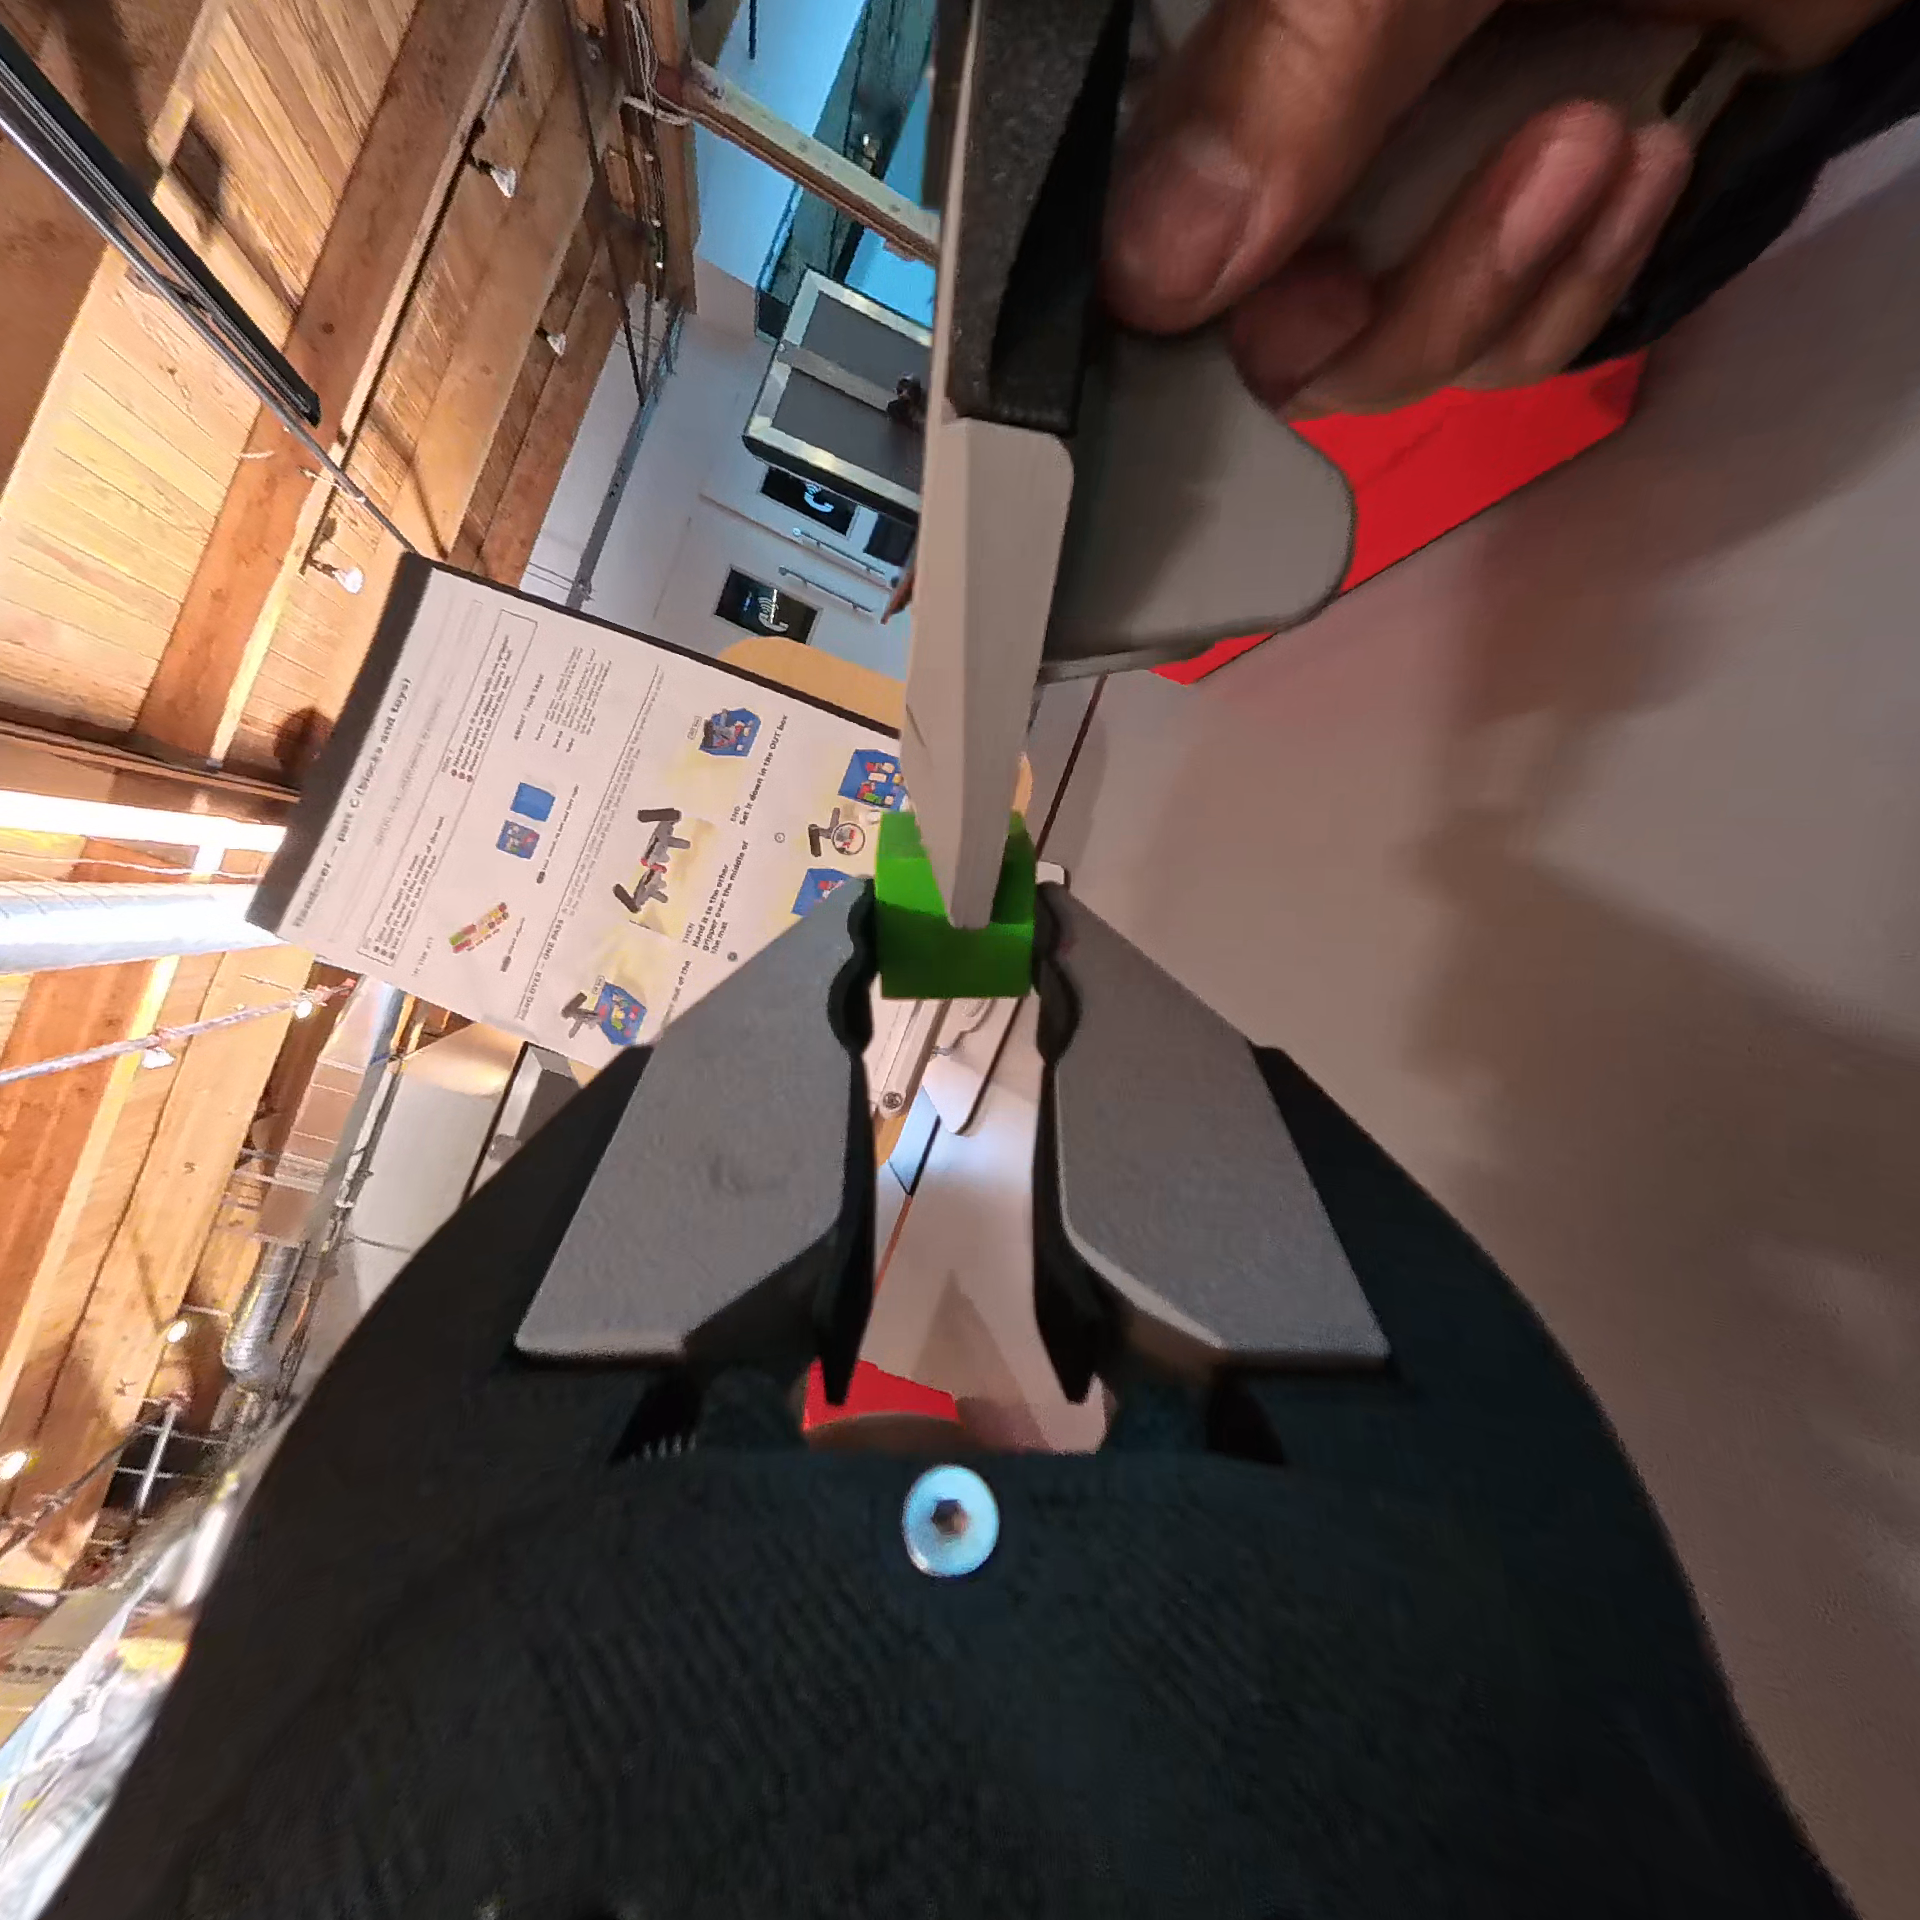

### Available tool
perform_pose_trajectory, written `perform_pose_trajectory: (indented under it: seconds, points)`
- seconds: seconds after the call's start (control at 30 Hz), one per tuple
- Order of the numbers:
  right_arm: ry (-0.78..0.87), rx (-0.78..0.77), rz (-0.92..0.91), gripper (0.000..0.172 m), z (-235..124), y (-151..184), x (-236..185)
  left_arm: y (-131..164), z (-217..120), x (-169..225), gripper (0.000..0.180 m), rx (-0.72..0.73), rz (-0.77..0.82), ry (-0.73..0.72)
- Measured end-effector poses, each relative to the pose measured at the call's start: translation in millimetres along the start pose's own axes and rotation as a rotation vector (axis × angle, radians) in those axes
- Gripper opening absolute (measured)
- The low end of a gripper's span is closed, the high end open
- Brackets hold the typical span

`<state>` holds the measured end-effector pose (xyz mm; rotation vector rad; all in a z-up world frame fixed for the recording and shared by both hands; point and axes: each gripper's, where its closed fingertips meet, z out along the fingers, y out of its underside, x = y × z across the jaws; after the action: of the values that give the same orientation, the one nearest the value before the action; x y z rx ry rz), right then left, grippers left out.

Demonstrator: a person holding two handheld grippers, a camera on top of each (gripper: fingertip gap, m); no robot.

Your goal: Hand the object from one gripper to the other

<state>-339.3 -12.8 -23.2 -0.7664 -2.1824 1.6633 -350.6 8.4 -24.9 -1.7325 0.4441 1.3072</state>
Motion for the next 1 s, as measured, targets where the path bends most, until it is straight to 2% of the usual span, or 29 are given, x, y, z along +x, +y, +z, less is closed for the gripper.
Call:
perform_pose_trajectory:
  seconds: [0.1,0.23,0.37,0.47,0.57,0.63,0.73,0.83,1.0]
  points:
    - [-0.007,0.003,0.053,0.024,2.2,1.8,2.1,2.8,1.3,1.3,0.024,-0.031,0.023,0.002]
    - [0.051,-0.012,0.021,0.023,5.4,5.3,9.1,7.9,6.4,3.1,0.024,-0.064,0.043,-0.010]
    - [0.070,-0.022,0.009,0.023,7.4,7.3,13.8,12.4,10.0,4.8,0.024,-0.085,0.009,0.006]
    - [0.089,-0.006,0.024,0.023,2.5,4.6,22.7,14.7,9.4,1.9,0.025,-0.078,-0.073,0.027]
    - [0.232,0.031,0.017,0.023,-29.3,-4.6,57.5,31.3,2.9,-21.6,0.021,-0.114,-0.155,-0.026]
    - [0.378,0.060,0.026,0.022,-66.9,-9.1,94.1,47.3,-4.9,-42.8,0.000,-0.150,-0.230,-0.077]
    - [0.576,0.089,0.091,0.022,-127.1,0.6,152.2,73.6,-14.1,-62.3,0.000,-0.214,-0.409,-0.089]
    - [0.708,0.087,0.178,0.021,-172.0,23.6,197.1,95.4,-18.7,-71.1,0.001,-0.264,-0.542,-0.099]
    - [0.834,-0.005,0.345,0.022,-209.2,84.9,255.2,109.5,-20.0,-71.0,0.001,-0.320,-0.575,-0.096]
